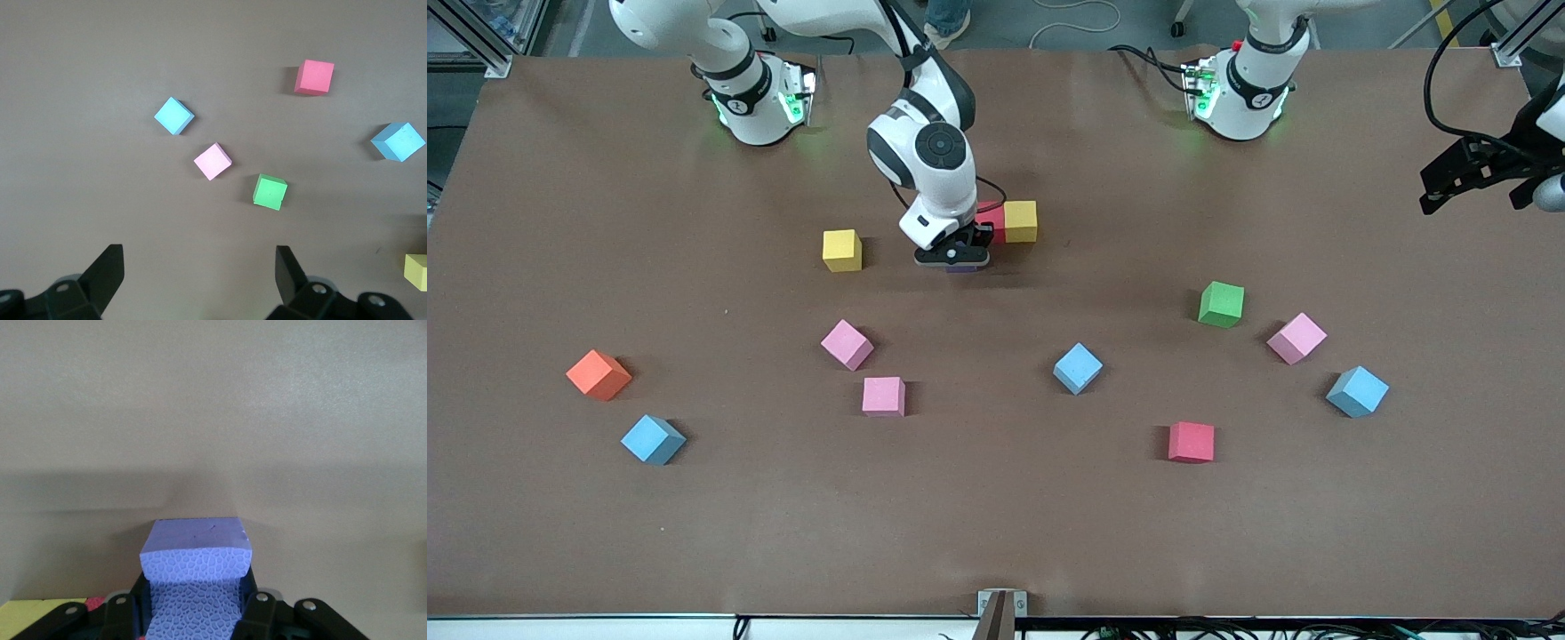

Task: Arrange 11 blocks into digit 3

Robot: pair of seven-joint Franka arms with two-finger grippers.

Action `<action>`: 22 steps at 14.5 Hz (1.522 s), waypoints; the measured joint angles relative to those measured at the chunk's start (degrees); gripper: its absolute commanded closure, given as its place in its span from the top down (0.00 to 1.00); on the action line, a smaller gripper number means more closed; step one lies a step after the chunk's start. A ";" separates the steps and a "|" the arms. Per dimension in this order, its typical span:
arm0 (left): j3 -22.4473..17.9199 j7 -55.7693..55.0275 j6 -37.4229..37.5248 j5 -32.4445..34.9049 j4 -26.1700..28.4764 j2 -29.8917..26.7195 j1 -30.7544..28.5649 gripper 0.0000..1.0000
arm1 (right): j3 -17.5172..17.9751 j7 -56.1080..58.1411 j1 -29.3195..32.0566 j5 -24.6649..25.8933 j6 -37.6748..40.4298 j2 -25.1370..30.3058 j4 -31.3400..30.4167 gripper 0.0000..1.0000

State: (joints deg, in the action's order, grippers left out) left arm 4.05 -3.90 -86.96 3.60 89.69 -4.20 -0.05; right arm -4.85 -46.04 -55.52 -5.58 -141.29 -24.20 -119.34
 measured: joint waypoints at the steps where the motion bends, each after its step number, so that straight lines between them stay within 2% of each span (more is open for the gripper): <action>1: -0.01 0.00 0.46 0.00 -0.01 0.00 0.00 1.00 | 0.00 0.00 0.00 0.00 -0.06 0.00 -0.01 0.03; 9: -0.52 0.00 3.89 0.00 -0.57 -1.78 -0.14 1.00 | -0.02 0.00 0.00 0.02 -0.16 0.00 -0.20 0.03; 22: -0.17 0.01 4.53 0.00 -0.56 -2.05 -0.09 1.00 | -0.02 0.00 0.00 1.04 -0.23 0.00 -0.31 0.05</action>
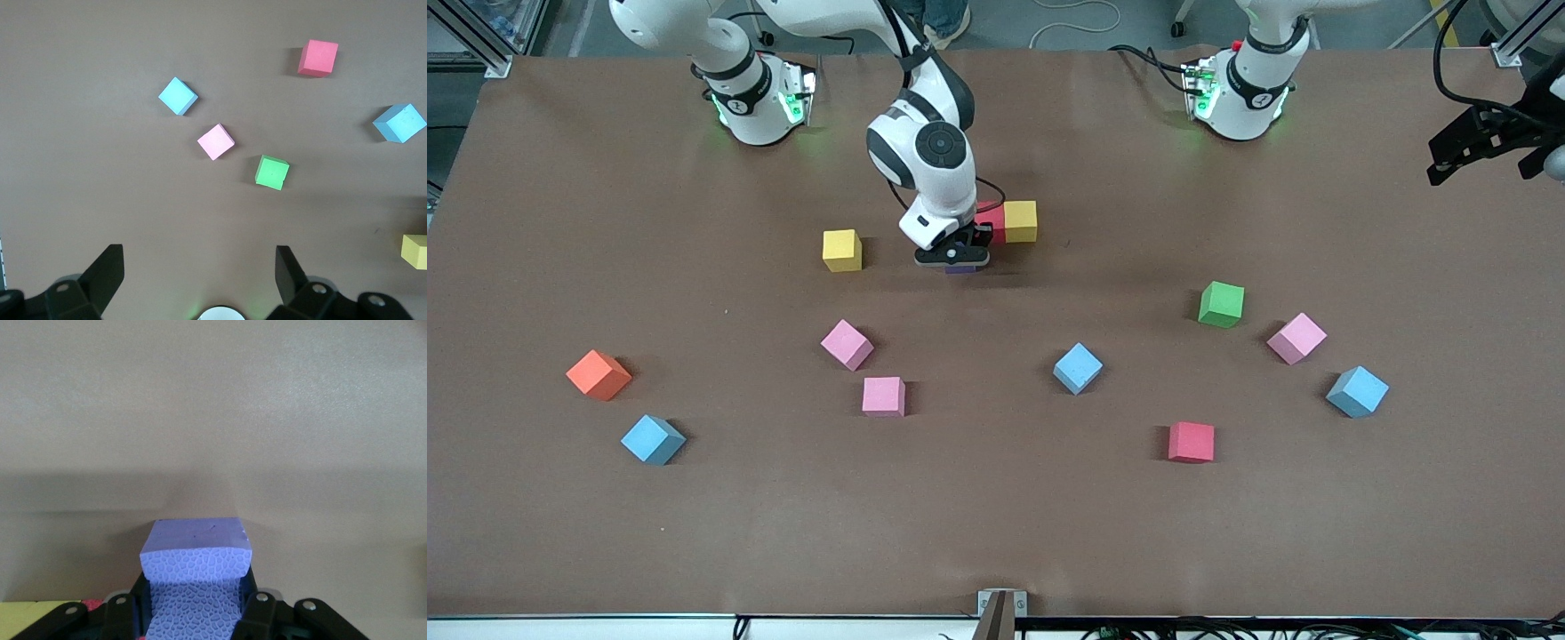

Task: Arrange 11 blocks into digit 3

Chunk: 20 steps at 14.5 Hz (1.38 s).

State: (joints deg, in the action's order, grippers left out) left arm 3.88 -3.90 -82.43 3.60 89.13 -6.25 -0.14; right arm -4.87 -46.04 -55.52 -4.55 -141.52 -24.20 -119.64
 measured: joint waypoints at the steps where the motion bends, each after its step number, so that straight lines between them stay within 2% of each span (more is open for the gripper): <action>1: 0.00 0.00 0.05 0.00 0.00 -0.01 0.00 1.00 | 0.00 0.00 0.00 0.01 0.00 0.00 -0.01 0.08; 4: 0.03 0.00 0.07 0.00 -0.01 -0.03 0.05 1.00 | -0.02 0.00 0.00 0.01 0.00 0.00 -0.03 0.17; 5: 0.04 0.00 0.09 0.00 -0.01 -0.03 0.07 1.00 | -0.02 0.00 0.00 0.02 -0.02 0.00 -0.03 0.30; 6: 0.07 0.02 0.10 0.00 -0.01 -0.03 0.10 1.00 | -0.02 0.00 0.00 0.02 -0.04 0.00 -0.03 0.96; 7: 0.13 0.04 0.10 0.00 -0.01 -0.03 0.15 1.00 | -0.03 0.00 0.00 0.02 -0.04 0.00 -0.03 1.00; 20: 0.91 0.04 -0.08 0.00 0.11 0.85 0.36 1.00 | -0.30 0.00 0.02 0.03 -0.40 0.00 -0.02 1.00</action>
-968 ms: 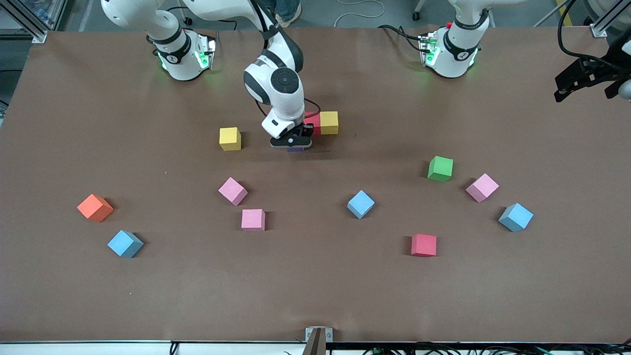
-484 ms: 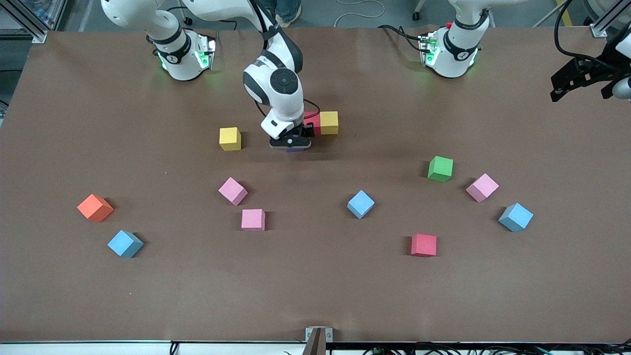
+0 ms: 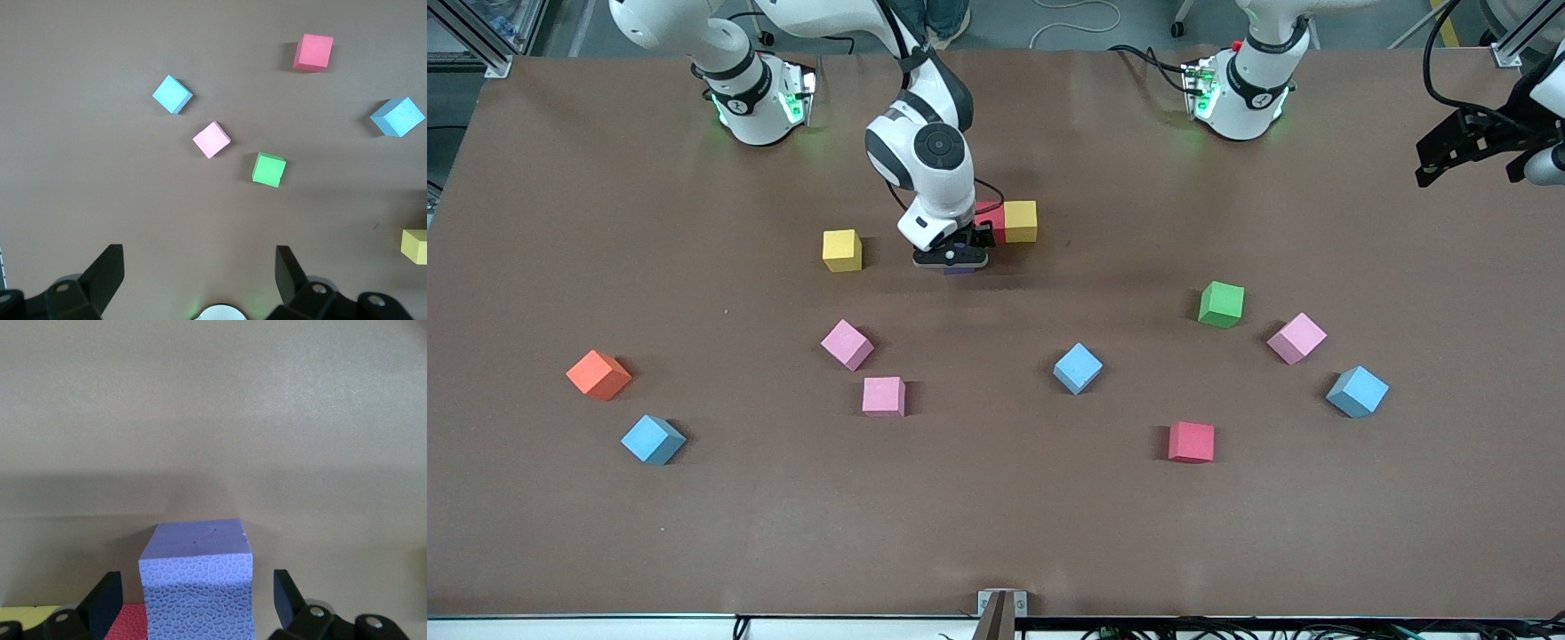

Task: Arrange 11 blocks into digit 3

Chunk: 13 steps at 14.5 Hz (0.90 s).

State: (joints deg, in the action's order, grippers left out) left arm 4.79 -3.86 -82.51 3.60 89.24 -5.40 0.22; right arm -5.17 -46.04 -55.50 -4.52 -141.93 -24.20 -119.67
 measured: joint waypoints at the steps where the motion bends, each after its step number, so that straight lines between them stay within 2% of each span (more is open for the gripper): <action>1: 0.37 0.00 -0.18 0.00 0.00 0.26 0.02 1.00 | 0.00 0.00 0.00 0.00 -0.33 0.00 0.00 1.00; 4: 1.67 -0.29 -0.42 0.00 0.00 0.48 0.02 1.00 | 0.00 0.00 0.00 0.00 -1.39 -0.02 0.00 1.00; 13: 1.85 -0.65 -1.19 0.00 0.00 0.48 0.02 1.00 | 0.06 -0.08 -0.03 0.00 -2.36 -0.02 0.00 1.00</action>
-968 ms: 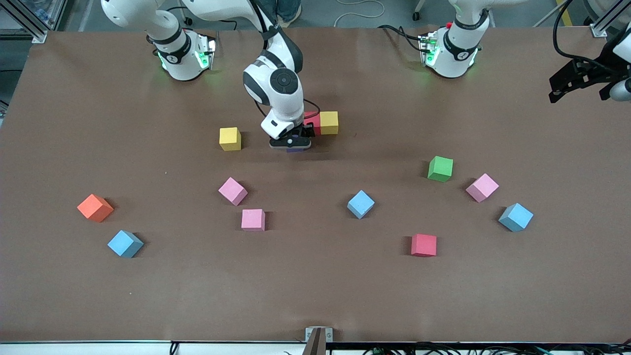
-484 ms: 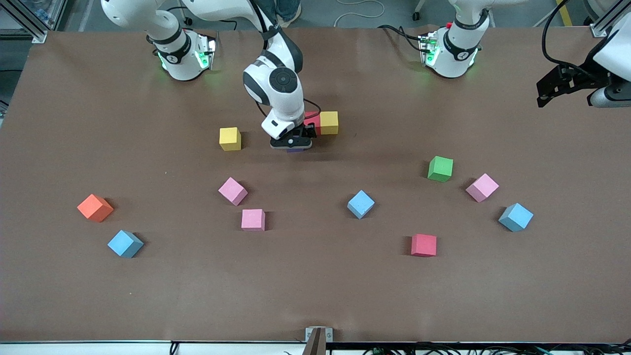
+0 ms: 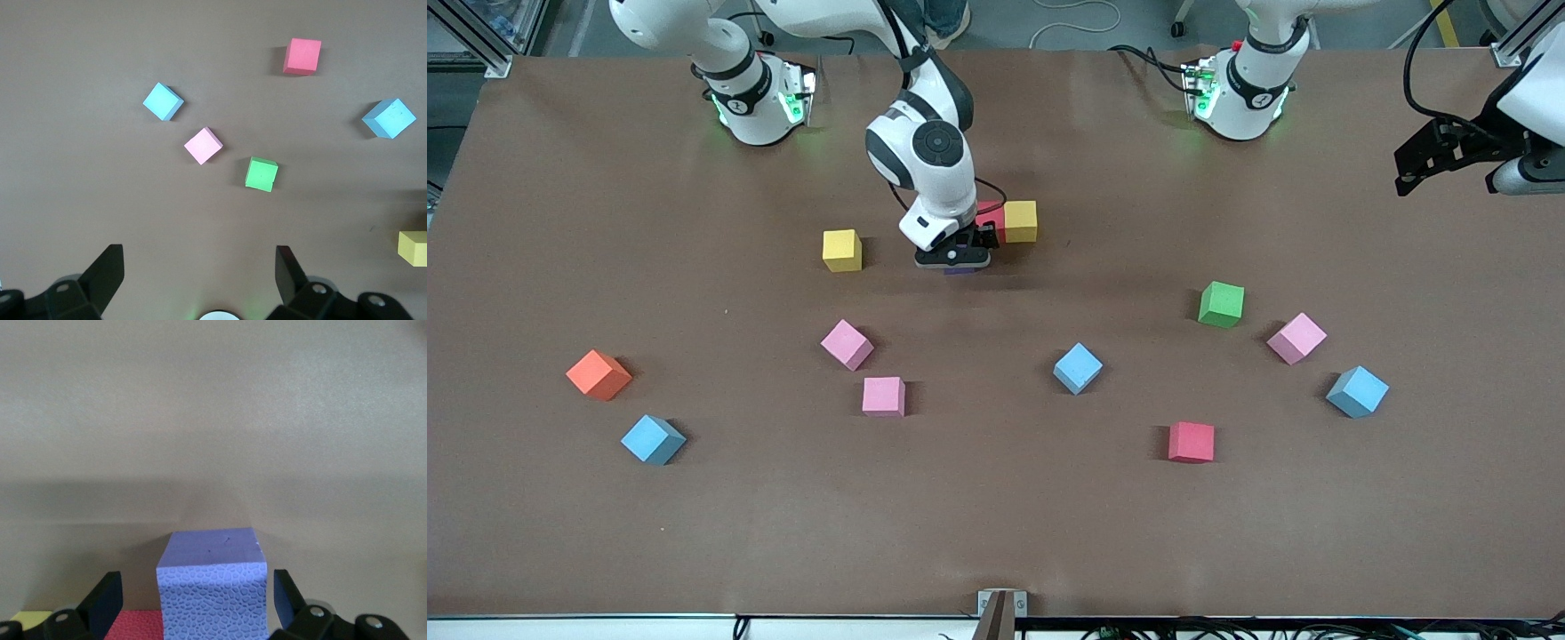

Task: Arrange 11 blocks into digit 3

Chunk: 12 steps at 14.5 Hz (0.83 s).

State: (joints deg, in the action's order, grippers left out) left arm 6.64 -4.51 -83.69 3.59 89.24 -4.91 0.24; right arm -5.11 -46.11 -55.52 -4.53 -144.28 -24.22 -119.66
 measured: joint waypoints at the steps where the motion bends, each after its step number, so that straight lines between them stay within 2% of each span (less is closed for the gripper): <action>1: 0.00 0.00 0.00 0.00 0.00 0.00 0.00 1.00 | 0.00 -0.06 0.00 0.00 -0.22 0.00 0.00 1.00; 12: -0.14 -0.05 0.23 0.00 0.93 0.44 -0.42 1.00 | 0.01 -1.04 0.00 -0.10 -1.03 0.00 0.00 1.00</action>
State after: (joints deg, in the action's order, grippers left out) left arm 6.50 -4.56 -83.46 3.59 90.16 -4.47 -0.18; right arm -5.10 -47.15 -55.52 -4.63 -145.31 -24.22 -119.66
